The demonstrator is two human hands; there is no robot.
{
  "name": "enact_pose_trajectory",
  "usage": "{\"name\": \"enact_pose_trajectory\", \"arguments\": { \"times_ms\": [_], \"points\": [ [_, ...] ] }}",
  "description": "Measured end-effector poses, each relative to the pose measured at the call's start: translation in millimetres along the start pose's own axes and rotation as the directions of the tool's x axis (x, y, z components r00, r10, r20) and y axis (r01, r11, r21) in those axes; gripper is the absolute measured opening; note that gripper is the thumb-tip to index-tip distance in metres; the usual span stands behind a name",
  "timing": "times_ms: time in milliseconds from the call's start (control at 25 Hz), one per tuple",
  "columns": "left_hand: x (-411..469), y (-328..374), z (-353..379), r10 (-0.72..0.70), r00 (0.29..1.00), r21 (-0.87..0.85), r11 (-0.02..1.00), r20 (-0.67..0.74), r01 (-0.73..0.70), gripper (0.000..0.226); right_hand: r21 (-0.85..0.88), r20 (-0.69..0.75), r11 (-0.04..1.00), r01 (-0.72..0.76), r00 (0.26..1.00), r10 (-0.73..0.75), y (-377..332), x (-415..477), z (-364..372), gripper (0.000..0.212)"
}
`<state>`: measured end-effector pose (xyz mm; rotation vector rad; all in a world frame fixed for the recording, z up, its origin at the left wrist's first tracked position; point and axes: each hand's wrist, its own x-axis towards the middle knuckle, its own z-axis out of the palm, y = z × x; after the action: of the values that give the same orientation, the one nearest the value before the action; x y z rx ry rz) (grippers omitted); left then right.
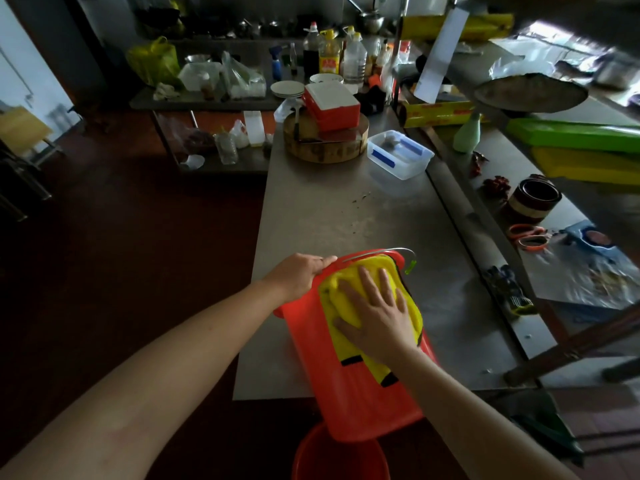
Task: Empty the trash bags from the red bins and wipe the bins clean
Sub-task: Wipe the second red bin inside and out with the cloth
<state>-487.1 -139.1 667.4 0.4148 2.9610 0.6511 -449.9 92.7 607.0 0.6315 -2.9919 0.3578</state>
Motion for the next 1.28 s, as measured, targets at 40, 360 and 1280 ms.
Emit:
{"name": "enact_pose_trajectory", "arguments": {
  "times_ms": [40,360,1280],
  "points": [
    [-2.5,-0.9,1.3,-0.01,1.0,-0.001,1.0,-0.002,0.01,0.052,0.057,0.009,0.996,-0.068,0.998,0.068,12.1,2.2,-1.6,0.08],
    [-14.3,-7.0,4.0,-0.066,0.998,0.014,0.998,-0.021,0.066,0.059,0.463,0.212,0.813,-0.353,0.935,0.285,55.8,14.0,-12.2,0.078],
    [7.9,6.3,4.4,-0.002,1.0,0.048,0.999,-0.01,0.002,0.068,0.493,0.212,0.782,-0.381,0.925,0.317,76.8,-20.9,-10.2,0.069]
  ]
}}
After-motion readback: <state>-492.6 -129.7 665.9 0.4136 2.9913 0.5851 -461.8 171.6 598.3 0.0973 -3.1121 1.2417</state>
